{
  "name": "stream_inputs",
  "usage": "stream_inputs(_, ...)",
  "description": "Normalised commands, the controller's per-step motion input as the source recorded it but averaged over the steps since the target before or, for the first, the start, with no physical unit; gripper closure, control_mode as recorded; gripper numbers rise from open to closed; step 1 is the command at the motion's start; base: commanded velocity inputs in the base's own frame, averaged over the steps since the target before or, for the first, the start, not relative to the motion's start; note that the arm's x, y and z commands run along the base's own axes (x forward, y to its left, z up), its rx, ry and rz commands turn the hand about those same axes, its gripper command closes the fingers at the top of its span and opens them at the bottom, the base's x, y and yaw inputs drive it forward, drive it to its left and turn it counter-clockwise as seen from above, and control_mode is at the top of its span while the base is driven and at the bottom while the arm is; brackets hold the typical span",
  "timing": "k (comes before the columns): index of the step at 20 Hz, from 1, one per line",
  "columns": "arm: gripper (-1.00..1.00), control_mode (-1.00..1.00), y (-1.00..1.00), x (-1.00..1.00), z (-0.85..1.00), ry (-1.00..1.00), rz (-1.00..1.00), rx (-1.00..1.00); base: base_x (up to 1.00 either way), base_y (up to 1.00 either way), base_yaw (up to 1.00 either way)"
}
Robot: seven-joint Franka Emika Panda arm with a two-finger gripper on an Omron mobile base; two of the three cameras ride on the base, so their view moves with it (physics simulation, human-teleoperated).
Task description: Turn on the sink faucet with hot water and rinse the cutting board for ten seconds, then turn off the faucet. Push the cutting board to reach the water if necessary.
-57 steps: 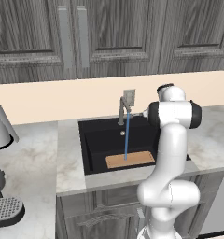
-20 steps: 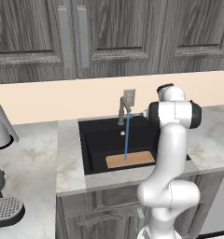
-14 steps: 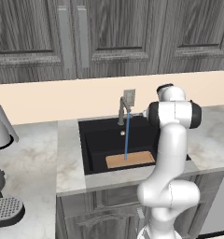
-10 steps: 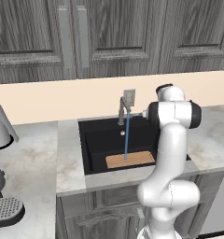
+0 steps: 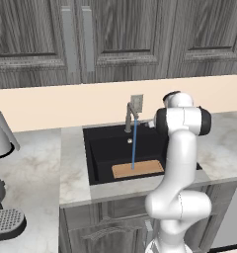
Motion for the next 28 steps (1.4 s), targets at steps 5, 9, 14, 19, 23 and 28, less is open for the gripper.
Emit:
stream_inputs(5, -1.00, -1.00, 0.00, 0.00, -0.13, -0.07, 0.00, 0.00, 0.00, 0.00, 0.00)
stream_inputs(9, -1.00, -1.00, 0.00, 0.00, -0.02, -0.13, 0.00, 0.00, 0.00, 0.00, 0.00)
stream_inputs(14, -1.00, -1.00, 0.00, 0.00, 0.00, -0.16, 0.00, 0.00, 0.00, 0.00, 0.00)
stream_inputs(19, -1.00, -1.00, 0.00, 0.00, 0.00, -0.14, 0.00, 0.00, 0.00, 0.00, 0.00)
stream_inputs(23, -1.00, -1.00, 0.00, 0.00, 0.00, -0.08, 0.00, 0.00, 0.00, 0.00, 0.00)
stream_inputs(28, -1.00, -1.00, 0.00, 0.04, 0.00, 0.00, 0.00, 0.00, 0.00, 0.00, 0.00)
